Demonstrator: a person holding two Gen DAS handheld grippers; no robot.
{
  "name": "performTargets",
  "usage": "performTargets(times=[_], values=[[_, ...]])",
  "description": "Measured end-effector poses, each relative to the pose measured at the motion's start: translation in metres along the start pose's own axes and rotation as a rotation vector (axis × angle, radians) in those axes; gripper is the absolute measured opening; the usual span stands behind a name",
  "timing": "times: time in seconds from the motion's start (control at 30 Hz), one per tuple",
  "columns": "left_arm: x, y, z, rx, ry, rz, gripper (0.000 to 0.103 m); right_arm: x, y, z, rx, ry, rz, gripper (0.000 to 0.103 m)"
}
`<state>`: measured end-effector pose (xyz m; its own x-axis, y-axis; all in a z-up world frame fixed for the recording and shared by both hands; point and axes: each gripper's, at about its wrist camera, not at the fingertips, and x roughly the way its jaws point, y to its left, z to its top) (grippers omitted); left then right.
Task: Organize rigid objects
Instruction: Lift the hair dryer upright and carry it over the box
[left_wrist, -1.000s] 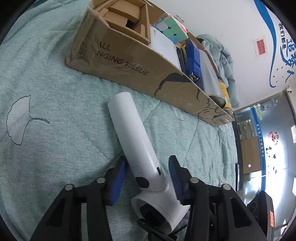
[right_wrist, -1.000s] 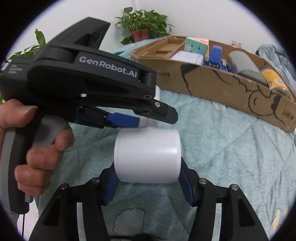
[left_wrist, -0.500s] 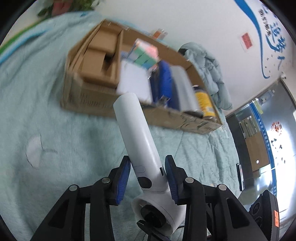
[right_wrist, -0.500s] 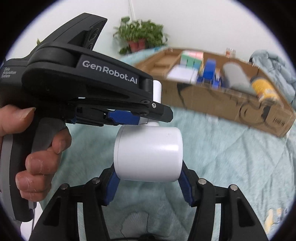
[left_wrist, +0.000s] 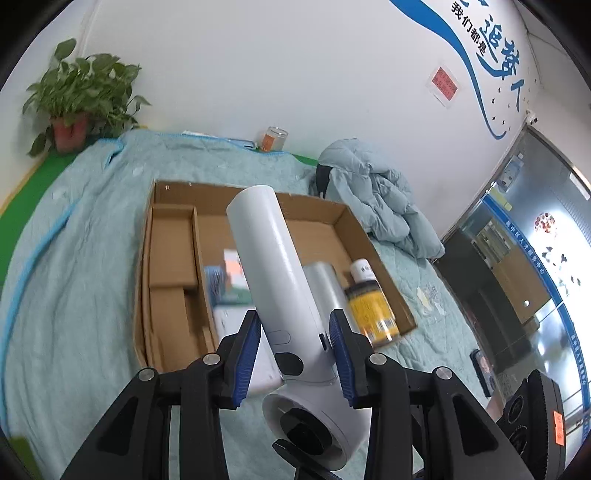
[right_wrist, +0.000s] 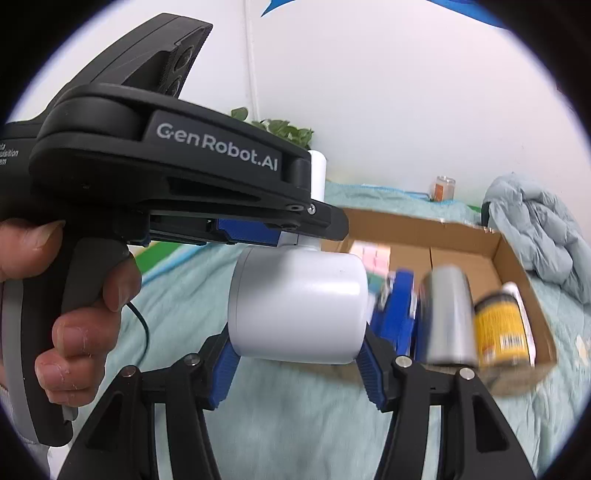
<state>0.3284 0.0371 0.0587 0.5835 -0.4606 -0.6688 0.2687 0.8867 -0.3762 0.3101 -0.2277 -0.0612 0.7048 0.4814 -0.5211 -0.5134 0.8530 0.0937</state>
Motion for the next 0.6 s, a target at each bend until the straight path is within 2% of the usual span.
performTargets(times=[0.1, 0.2, 0.33, 0.43, 0.6], values=[[0.008, 0.018, 0.044, 0.004, 0.024, 0.04, 0.036, 0.03, -0.007, 0.037, 0.063, 0.056, 0.049, 0.056], [0.021, 0.041, 0.084, -0.007, 0.052, 0.045, 0.035, 0.057, -0.01, 0.064, 0.09, 0.084, 0.059, 0.056], [0.05, 0.072, 0.115, -0.013, 0.114, 0.038, 0.035, 0.092, -0.013, 0.078, 0.145, 0.168, 0.082, 0.056], [0.078, 0.094, 0.122, -0.025, 0.162, 0.034, 0.035, 0.118, -0.014, 0.077, 0.171, 0.226, 0.076, 0.056], [0.125, 0.132, 0.106, -0.056, 0.235, 0.016, 0.034, 0.157, -0.014, 0.063, 0.226, 0.333, 0.067, 0.056]])
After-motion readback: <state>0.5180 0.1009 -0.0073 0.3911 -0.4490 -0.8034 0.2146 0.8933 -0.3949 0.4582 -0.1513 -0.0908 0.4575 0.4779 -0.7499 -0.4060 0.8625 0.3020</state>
